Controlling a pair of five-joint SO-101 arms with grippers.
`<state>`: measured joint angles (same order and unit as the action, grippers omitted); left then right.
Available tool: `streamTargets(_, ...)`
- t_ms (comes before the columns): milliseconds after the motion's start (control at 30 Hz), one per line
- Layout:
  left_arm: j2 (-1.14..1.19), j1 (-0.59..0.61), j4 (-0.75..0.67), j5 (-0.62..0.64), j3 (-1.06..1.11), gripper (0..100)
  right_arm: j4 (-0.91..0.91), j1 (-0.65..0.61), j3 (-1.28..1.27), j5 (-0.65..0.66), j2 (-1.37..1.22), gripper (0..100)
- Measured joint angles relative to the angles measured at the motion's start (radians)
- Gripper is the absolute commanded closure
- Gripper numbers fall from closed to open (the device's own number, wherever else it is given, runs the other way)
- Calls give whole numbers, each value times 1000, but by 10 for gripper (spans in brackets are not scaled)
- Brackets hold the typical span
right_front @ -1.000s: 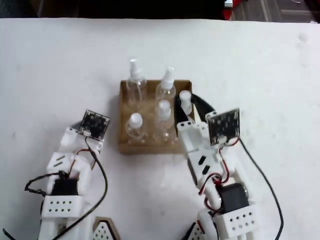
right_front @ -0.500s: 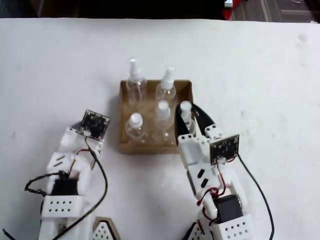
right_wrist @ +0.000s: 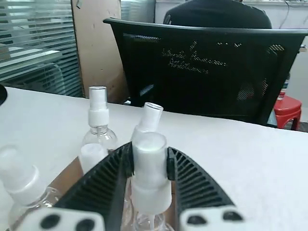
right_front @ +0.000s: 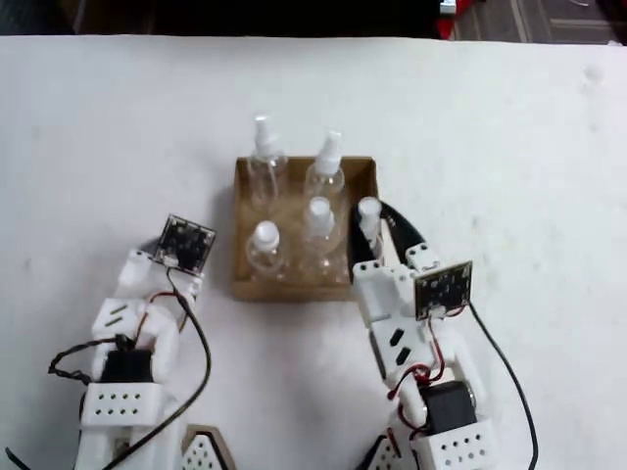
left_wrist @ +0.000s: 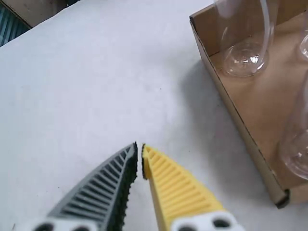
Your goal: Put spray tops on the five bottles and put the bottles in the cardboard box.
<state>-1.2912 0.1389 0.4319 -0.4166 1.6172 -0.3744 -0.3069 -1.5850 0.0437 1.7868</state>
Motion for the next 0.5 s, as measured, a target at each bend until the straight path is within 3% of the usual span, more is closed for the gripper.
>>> streamTargets(500,0,0,0,0,0,973,-60,-5,-28,-8,5,983)
